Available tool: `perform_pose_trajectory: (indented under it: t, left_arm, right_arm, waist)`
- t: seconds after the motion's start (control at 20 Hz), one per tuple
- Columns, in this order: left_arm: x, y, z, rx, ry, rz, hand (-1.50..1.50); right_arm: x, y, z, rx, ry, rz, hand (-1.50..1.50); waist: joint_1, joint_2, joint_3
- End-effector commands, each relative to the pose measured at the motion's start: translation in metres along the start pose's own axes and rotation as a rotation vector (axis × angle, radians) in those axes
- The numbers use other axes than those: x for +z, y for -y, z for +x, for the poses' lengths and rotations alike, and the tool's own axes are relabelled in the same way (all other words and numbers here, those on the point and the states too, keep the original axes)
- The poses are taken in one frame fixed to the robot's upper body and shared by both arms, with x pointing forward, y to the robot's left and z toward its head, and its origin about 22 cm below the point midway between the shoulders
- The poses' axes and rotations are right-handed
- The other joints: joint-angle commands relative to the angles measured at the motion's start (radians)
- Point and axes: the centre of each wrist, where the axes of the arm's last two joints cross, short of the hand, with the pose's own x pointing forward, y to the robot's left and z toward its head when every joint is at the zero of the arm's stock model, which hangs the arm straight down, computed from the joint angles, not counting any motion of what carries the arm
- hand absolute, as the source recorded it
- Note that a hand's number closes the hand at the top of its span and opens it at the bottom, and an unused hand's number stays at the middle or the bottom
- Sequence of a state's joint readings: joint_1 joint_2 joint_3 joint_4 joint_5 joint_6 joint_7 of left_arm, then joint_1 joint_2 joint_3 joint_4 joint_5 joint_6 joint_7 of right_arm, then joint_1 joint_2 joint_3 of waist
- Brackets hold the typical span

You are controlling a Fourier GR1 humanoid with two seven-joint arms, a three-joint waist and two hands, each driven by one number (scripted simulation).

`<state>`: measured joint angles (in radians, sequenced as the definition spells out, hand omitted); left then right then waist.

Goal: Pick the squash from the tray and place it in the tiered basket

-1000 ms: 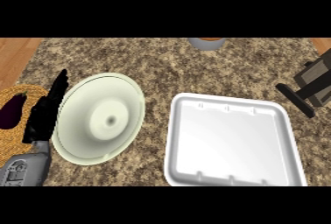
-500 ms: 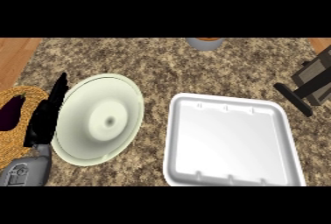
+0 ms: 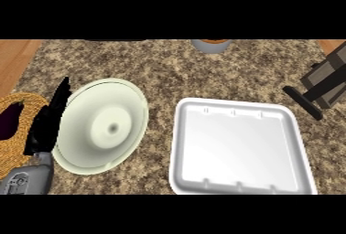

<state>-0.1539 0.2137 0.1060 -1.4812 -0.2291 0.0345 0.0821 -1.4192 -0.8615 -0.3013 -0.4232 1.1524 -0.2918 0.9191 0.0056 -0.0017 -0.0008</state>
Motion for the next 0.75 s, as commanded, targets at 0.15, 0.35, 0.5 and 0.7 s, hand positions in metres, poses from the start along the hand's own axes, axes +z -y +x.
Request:
perform_pose_trajectory:
  t: [0.15, 0.35, 0.5, 0.7]
  left_arm:
    - [0.012, -0.021, -0.016, -0.015, -0.021, 0.035, 0.00]
    - [0.002, -0.015, -0.011, 0.010, -0.035, 0.043, 0.00]
    - [0.018, -0.026, -0.021, -0.018, -0.068, 0.063, 0.00]
    - [0.025, -0.014, -0.029, -0.008, -0.073, 0.080, 0.00]
  right_arm:
    - [-0.013, 0.044, -0.002, -0.111, -0.173, 0.024, -1.50]
    - [-0.009, 0.053, -0.011, -0.109, -0.153, 0.055, -1.50]
    - [-0.019, 0.078, -0.027, -0.151, -0.143, 0.049, -1.50]
    - [-0.008, 0.096, -0.040, -0.220, -0.089, 0.049, -1.50]
  waist:
    - [-0.032, -0.017, 0.000]
    - [-0.072, -0.026, 0.000]
    - [-0.083, -0.036, 0.001]
    - [-0.097, -0.035, 0.001]
